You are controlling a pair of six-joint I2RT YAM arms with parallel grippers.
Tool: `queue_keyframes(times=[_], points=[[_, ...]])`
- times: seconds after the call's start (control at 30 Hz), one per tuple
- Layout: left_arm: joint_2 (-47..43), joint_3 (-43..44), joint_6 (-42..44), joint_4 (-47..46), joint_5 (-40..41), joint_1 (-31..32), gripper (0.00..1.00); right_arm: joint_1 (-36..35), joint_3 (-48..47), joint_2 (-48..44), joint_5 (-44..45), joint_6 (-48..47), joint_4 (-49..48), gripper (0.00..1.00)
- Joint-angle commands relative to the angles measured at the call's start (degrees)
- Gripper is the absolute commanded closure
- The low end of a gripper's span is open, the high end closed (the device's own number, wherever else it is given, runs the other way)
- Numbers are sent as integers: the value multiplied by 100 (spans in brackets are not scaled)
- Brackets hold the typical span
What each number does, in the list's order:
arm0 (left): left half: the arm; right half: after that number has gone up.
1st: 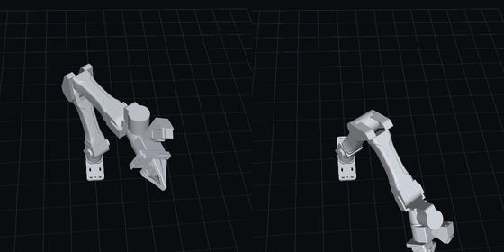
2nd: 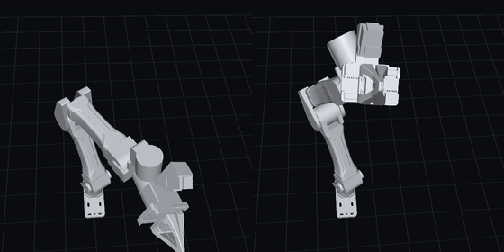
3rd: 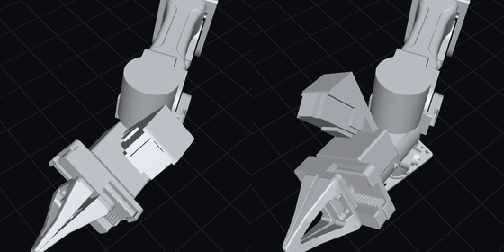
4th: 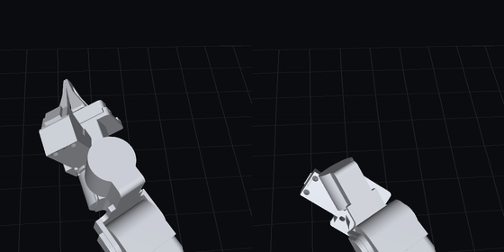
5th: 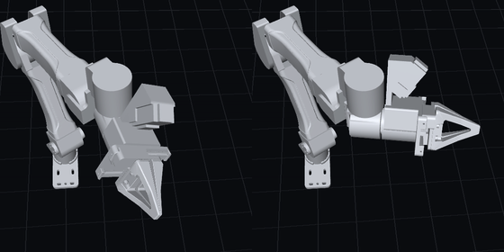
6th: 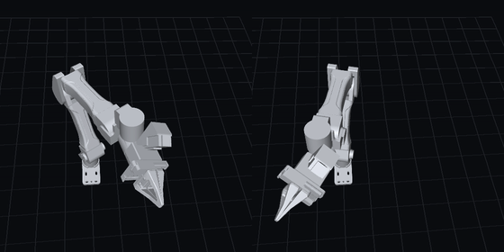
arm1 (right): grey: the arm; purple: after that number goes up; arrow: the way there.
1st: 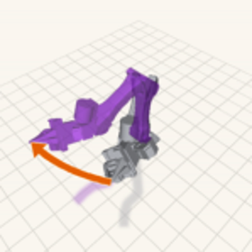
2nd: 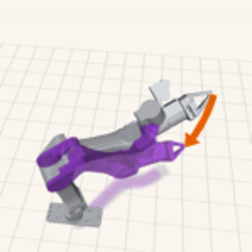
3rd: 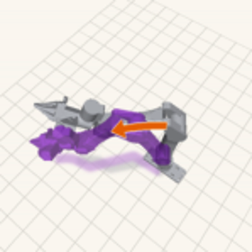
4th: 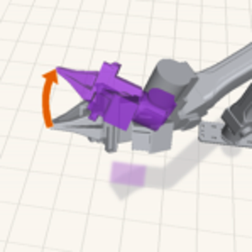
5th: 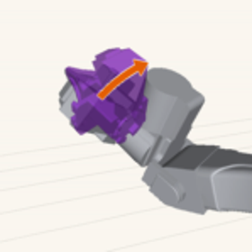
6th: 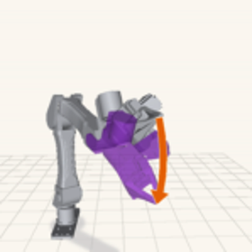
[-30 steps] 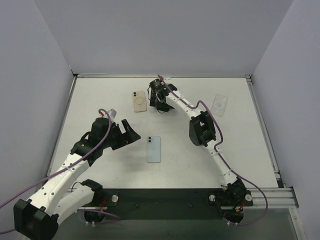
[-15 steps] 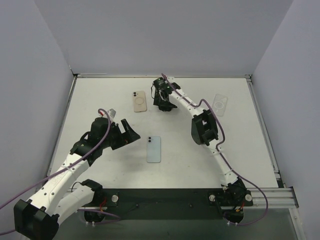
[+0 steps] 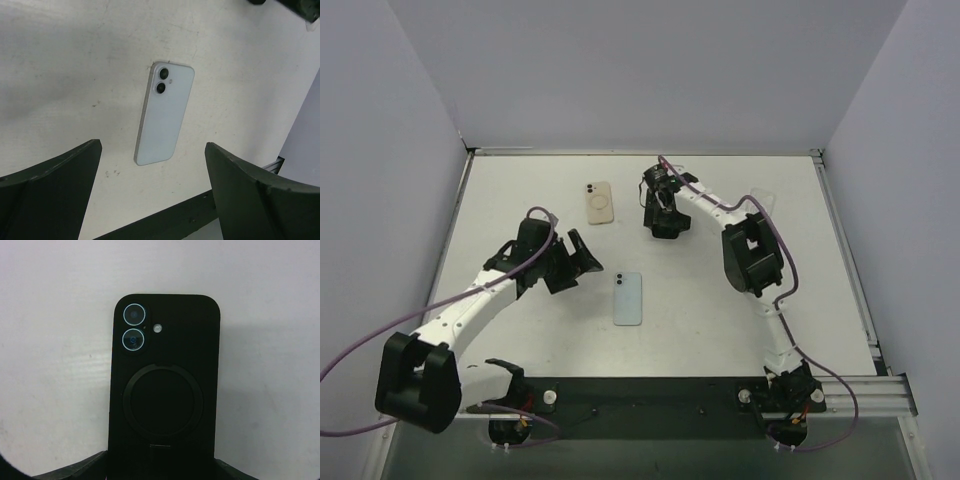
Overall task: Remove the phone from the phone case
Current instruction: Pick up the phone at the center of the board.
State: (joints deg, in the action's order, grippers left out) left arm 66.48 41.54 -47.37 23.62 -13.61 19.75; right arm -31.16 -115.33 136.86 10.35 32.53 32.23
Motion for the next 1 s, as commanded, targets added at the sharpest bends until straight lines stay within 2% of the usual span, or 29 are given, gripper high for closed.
queue_keyframes(times=[0.0, 0.1, 0.2, 0.3, 0.6, 0.63, 0.77, 0.97], points=[[610, 776, 1, -489, -510, -164, 4, 83, 1212, -1116, -480, -186, 56, 86], [1173, 979, -297, -901, -1011, -173, 7, 197, 2325, -1792, -893, -169, -391, 88], [1639, 961, -807, -1683, -1530, -138, 9, 443, 3424, -2460, -1745, -64, -980, 90], [2070, 1127, -1194, -2159, -1794, 19, 11, 628, 4120, -2988, -2308, -19, -1324, 94], [3406, 2147, -1660, -2282, -1803, 846, 12, 778, 4993, -3807, -3537, -81, -1641, 98], [3685, 2270, -1722, -2526, -1838, 925, 12, 778, 5046, -3868, -3609, -98, -1649, 99], [4258, 2516, -1924, -2801, -2006, 978, 14, 769, 5230, -4009, -3829, -142, -1693, 100], [4804, 2982, -1828, -2634, -1892, 1136, 16, 725, 5486, -4246, -4164, -151, -1799, 100]])
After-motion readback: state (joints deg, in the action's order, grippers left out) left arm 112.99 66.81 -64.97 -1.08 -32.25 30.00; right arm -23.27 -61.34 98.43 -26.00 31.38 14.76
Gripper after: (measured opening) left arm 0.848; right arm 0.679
